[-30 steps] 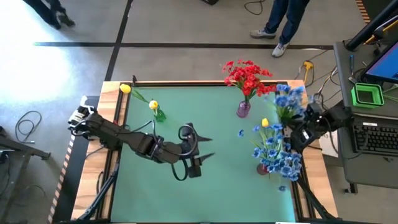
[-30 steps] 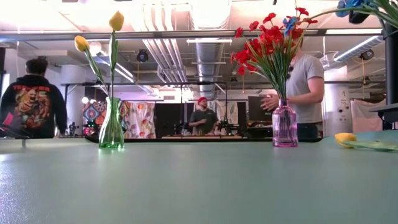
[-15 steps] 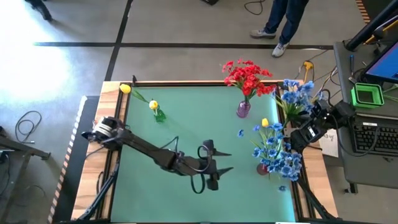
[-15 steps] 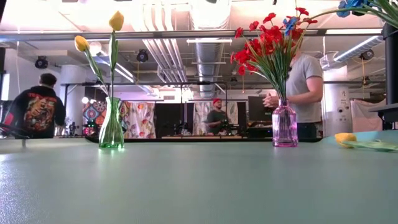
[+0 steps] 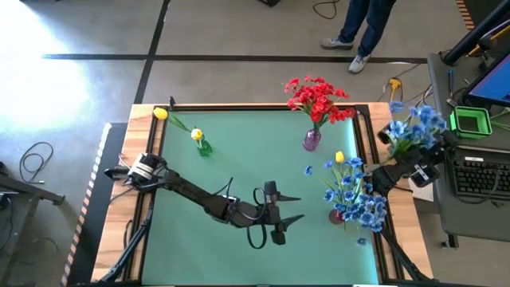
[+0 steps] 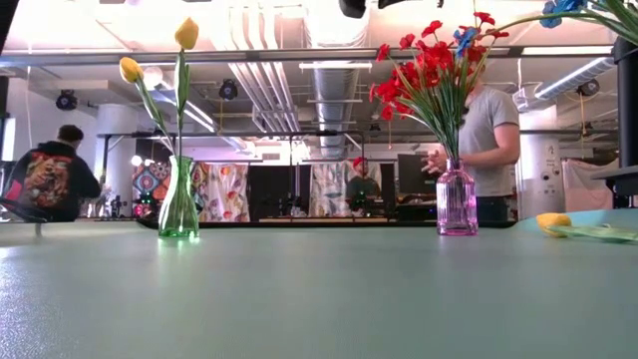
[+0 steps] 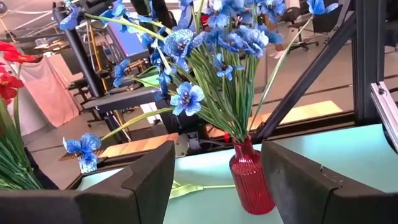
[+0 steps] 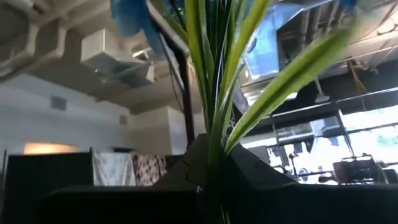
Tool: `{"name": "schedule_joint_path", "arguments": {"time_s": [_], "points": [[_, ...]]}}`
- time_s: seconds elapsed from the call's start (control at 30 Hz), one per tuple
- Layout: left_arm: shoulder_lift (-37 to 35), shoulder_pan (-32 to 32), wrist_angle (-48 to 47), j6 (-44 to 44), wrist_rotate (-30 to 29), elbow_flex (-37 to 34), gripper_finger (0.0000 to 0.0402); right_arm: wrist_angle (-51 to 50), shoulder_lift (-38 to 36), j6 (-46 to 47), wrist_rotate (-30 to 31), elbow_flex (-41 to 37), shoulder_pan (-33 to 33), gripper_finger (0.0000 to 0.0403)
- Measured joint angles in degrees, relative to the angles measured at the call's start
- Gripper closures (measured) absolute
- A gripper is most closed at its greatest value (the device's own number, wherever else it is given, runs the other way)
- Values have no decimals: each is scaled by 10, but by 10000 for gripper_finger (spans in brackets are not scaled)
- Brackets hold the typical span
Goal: Sort flowers into vase by color
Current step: Put the blue flower into the red vase
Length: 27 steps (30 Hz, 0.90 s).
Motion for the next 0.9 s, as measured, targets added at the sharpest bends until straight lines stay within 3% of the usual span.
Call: {"name": "schedule_joint_path", "arguments": {"time_s": [0.2, 0.37, 0.57, 0.9], "points": [[-2, 5, 1, 0, 0, 0, 178, 77, 39, -9, 15, 0, 0, 385], [-2, 7, 6, 0, -2, 0, 178, 90, 73, -22, 25, 55, 0, 385], [-2, 7, 7, 0, -2, 0, 178, 85, 149, 27, 18, 98, 0, 385], [-3, 8, 8, 0, -15, 0, 178, 83, 265, 85, -41, 128, 0, 385]]}}
